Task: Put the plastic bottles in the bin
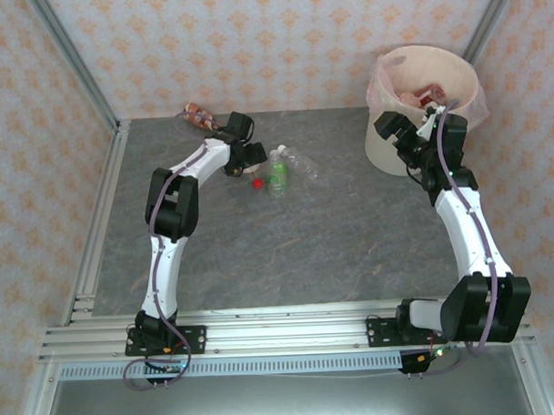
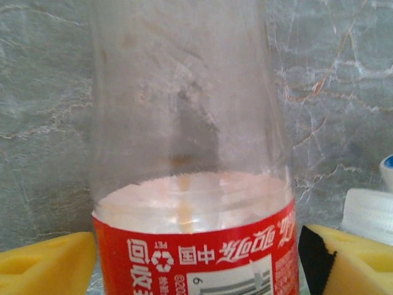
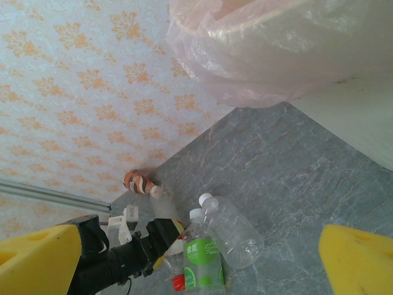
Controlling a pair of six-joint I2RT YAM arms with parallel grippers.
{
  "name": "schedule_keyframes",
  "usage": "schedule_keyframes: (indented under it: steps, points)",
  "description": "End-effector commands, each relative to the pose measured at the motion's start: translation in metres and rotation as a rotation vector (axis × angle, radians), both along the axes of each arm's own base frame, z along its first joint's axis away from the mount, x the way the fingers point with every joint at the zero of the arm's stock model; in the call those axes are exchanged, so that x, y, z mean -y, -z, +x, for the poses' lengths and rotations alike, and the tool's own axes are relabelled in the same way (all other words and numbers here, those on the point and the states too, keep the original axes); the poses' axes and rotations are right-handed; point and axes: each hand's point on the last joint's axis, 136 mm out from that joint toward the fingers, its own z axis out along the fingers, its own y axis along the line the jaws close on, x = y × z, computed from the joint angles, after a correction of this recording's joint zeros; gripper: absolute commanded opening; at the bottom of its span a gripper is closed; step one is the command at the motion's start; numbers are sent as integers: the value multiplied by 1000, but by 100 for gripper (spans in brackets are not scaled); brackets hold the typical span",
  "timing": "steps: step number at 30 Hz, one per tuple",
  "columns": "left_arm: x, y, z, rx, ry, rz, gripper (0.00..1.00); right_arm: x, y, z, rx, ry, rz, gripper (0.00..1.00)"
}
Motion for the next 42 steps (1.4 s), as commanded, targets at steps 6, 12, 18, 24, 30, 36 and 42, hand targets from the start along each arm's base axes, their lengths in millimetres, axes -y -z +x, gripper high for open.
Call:
schedule_keyframes:
  steps: [6, 12, 18, 24, 30, 36, 42]
  points:
    - [-3, 2, 3, 17, 54, 37, 79, -11, -27, -10, 47, -64, -26, 99]
    - [-8, 8, 0, 7, 45, 61, 71, -4, -25, -13, 45, -16, -51, 99]
    - [-14, -6, -7, 54, 51, 77, 58, -4, -22, -11, 38, -17, -47, 99]
    - [-29, -27, -22, 101, 45, 135, 50, -9, -27, -11, 66, -36, -30, 99]
    - [-26, -56, -41, 188, 68, 85, 47, -13, -26, -11, 67, -50, -27, 99]
    - [-5, -106, -68, 335, 133, 6, 46, -26, -32, -16, 121, -79, -76, 99]
    - [41, -157, -95, 456, 277, -45, 44, -49, -36, -18, 145, -161, -95, 99]
